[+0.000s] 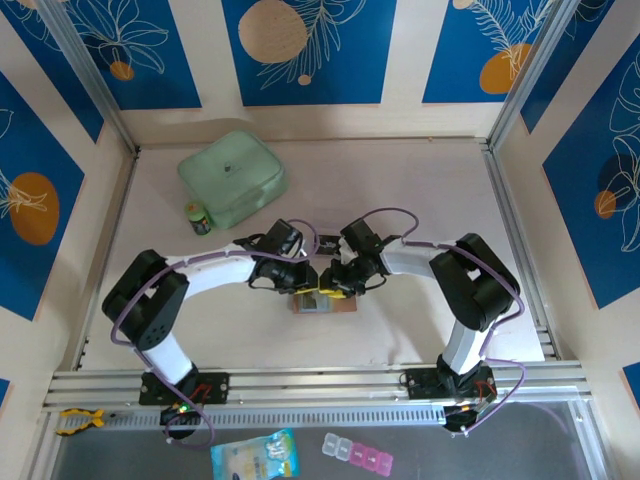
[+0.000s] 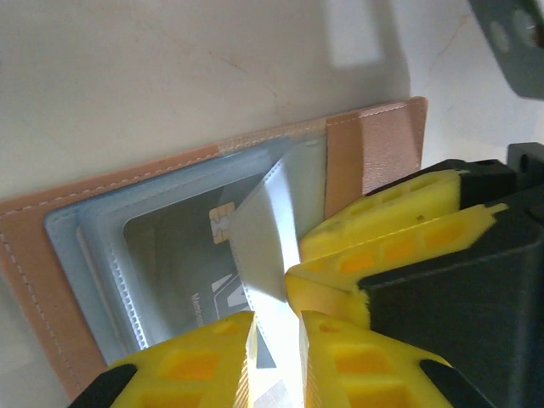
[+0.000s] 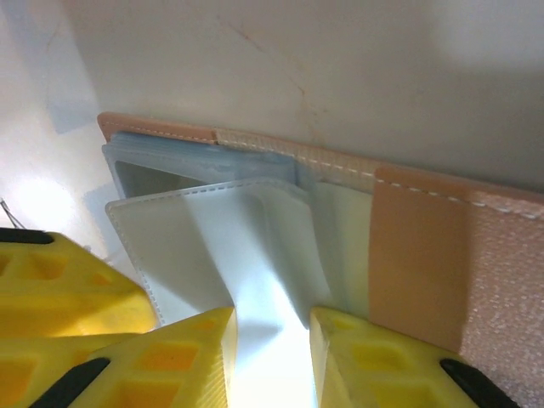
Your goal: Take the credit cards out of the card holder
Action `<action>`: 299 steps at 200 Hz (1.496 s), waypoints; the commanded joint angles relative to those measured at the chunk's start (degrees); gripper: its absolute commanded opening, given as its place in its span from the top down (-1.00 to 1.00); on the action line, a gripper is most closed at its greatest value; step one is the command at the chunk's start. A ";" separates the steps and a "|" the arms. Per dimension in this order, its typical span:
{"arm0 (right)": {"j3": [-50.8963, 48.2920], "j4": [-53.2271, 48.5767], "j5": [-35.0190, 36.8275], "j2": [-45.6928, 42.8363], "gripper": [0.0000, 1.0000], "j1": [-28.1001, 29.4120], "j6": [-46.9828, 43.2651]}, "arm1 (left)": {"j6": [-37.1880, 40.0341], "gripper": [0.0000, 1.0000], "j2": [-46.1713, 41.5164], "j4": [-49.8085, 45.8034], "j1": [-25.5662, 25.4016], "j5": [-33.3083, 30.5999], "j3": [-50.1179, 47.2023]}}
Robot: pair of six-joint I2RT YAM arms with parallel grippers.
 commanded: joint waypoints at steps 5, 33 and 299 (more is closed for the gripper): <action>-1.59 0.49 -1.59 -1.26 0.41 -0.61 0.89 | -0.83 0.54 1.53 -0.12 -0.83 1.15 2.10; -2.35 1.23 -1.99 -1.72 0.42 -0.86 1.07 | -1.19 0.55 2.11 -0.06 -0.96 1.20 2.31; -4.81 1.39 -1.01 -8.30 0.43 -2.68 2.39 | -2.85 0.58 1.82 -0.07 -1.75 2.54 3.72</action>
